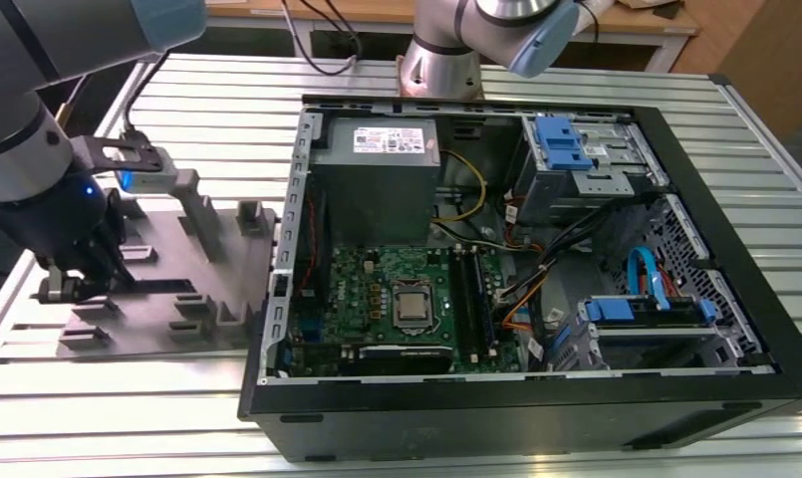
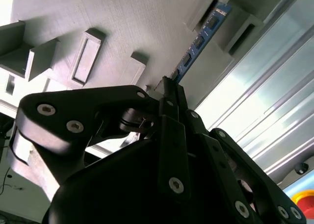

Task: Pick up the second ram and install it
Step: 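Pick up the second ram and move it above second insertion slot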

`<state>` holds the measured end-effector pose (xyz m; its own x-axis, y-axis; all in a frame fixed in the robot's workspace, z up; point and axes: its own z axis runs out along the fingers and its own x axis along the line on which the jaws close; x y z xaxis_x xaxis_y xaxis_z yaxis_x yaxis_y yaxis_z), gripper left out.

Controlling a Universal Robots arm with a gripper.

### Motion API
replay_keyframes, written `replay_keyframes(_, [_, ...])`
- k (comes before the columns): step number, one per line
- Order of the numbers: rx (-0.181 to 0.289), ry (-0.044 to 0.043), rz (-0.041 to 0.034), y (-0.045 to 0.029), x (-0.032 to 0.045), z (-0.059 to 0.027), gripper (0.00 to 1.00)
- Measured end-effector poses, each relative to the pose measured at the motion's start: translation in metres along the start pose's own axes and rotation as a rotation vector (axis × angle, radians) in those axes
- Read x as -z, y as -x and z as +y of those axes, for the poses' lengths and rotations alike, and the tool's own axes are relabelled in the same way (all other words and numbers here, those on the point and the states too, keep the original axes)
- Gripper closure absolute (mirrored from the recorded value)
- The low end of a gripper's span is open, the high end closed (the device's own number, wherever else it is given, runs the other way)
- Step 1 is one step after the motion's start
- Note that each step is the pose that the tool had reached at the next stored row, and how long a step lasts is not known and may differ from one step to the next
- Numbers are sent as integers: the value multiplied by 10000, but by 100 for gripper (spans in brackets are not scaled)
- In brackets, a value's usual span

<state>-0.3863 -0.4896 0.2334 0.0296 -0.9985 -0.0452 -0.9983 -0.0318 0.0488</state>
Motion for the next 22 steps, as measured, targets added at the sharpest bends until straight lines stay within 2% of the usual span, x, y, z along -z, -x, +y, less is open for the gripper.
replay_keyframes(22, [0,0,0,16,354,17,87])
